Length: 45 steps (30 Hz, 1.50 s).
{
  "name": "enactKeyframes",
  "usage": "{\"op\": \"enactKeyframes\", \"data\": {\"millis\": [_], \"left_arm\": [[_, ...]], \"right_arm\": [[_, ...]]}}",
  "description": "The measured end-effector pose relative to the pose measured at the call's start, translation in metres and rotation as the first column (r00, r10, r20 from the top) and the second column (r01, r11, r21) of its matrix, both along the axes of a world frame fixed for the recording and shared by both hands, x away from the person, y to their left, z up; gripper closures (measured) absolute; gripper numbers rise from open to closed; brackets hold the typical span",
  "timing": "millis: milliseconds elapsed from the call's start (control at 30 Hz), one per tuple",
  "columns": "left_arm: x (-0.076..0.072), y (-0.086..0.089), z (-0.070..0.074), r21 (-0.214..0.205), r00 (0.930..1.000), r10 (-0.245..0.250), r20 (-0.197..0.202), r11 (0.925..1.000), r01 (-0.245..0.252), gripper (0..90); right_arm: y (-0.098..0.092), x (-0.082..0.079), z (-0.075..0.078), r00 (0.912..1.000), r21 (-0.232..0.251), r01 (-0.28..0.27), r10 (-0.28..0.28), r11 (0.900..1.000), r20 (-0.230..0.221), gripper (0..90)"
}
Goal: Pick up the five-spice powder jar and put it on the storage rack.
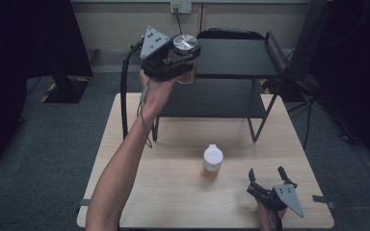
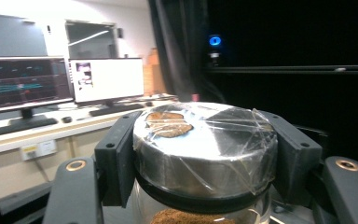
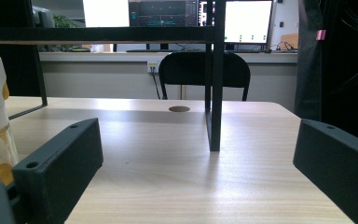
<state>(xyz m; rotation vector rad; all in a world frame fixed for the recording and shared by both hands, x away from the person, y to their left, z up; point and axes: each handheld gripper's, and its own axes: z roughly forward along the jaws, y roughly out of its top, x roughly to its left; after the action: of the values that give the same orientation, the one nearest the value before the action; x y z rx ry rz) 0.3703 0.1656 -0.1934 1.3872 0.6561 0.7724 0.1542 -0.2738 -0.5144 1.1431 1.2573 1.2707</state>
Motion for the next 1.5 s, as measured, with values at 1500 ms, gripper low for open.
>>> {"op": "enactKeyframes", "data": {"millis": [1500], "left_arm": [[0.002,-0.026,-0.005,-0.037,0.9817,0.172,-0.081,0.9837,-0.176,0.0]], "right_arm": [[-0.001,0.0,0.0,1.0,0.0,-0.007,0.007,1.0,0.0,0.0]]}}
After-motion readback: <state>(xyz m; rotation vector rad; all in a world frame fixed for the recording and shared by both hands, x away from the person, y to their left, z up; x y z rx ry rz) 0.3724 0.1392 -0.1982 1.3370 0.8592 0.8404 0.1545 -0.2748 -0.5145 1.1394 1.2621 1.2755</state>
